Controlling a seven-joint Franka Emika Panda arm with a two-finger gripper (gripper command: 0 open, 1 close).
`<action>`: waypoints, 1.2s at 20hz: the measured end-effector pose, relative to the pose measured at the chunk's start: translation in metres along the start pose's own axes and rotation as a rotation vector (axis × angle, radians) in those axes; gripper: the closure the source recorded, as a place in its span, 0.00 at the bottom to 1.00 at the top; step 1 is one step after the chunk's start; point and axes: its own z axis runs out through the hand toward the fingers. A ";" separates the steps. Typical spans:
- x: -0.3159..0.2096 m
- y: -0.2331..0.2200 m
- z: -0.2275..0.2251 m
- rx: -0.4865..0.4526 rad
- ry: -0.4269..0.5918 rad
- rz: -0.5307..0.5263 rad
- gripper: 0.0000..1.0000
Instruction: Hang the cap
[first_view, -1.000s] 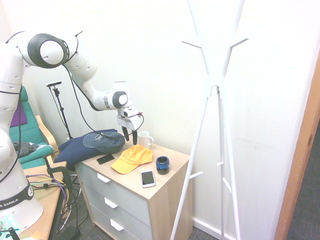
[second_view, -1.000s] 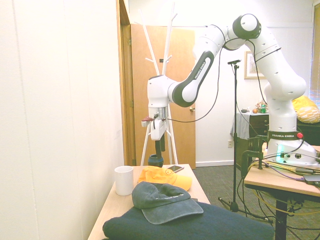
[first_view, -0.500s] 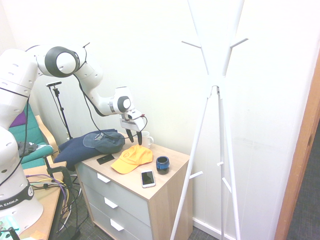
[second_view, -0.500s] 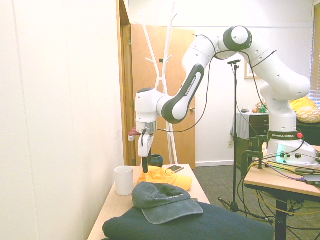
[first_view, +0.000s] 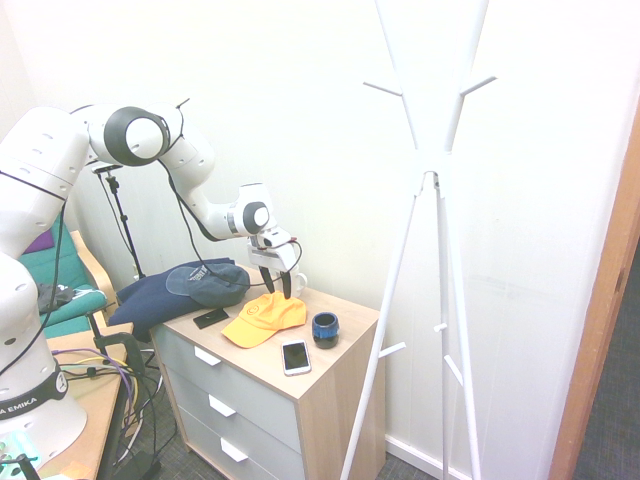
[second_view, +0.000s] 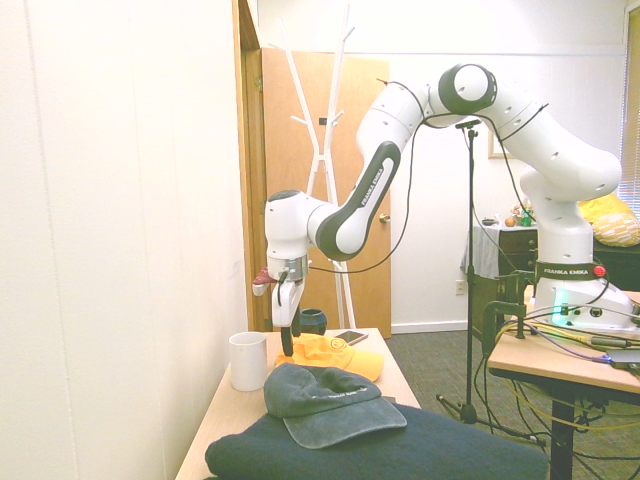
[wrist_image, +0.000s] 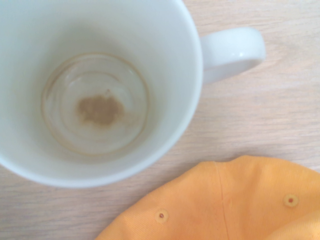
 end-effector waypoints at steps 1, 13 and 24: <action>0.001 0.001 0.000 -0.001 0.001 0.003 1.00; 0.007 0.006 0.003 -0.012 0.009 0.016 1.00; 0.009 0.010 0.008 -0.023 0.012 0.029 1.00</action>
